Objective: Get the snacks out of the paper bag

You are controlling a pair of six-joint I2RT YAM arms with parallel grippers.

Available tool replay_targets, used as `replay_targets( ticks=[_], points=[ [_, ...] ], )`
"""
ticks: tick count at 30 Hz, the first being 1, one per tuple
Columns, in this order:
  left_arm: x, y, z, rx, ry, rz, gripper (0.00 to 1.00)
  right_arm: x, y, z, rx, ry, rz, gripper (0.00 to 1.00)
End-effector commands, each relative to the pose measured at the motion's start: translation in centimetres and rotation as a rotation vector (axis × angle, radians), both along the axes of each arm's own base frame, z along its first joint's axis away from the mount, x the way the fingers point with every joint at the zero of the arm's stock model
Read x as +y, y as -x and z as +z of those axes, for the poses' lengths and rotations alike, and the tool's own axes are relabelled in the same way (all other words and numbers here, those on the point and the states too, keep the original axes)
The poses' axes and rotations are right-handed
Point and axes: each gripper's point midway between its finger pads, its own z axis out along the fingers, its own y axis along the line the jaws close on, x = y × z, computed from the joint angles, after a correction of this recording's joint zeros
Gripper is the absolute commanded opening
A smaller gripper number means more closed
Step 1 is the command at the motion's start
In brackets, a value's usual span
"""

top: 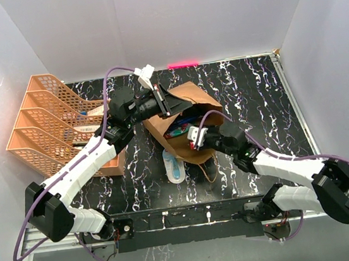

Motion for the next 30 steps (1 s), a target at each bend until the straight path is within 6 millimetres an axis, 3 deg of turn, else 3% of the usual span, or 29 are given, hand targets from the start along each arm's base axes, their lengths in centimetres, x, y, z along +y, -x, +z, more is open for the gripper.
replay_targets(
  ticks=[1,9,16,20,25,30],
  points=[
    [0.7,0.4,3.7,-0.091,0.033,0.024,0.0,-0.1,-1.6,4.4,-0.153,-0.149,0.054,0.35],
    [0.7,0.1,3.3,-0.076,0.023,0.035,0.0,0.0,-3.3,5.5,-0.21,-0.232,0.072,0.32],
    [0.7,-0.4,3.7,-0.065,0.004,0.055,0.0,1.1,-6.9,4.7,-0.239,-0.232,0.027,0.27],
    [0.9,-0.5,4.0,-0.075,-0.001,0.068,0.0,1.8,-7.4,1.3,-0.181,-0.16,0.052,0.26],
    [1.1,-0.6,4.1,-0.083,-0.012,0.082,0.0,2.4,-5.4,-3.9,-0.034,-0.094,0.135,0.26],
    [1.4,-1.0,3.6,-0.081,-0.044,0.106,0.0,2.6,-3.8,-5.1,0.042,-0.104,0.179,0.26]
  ],
)
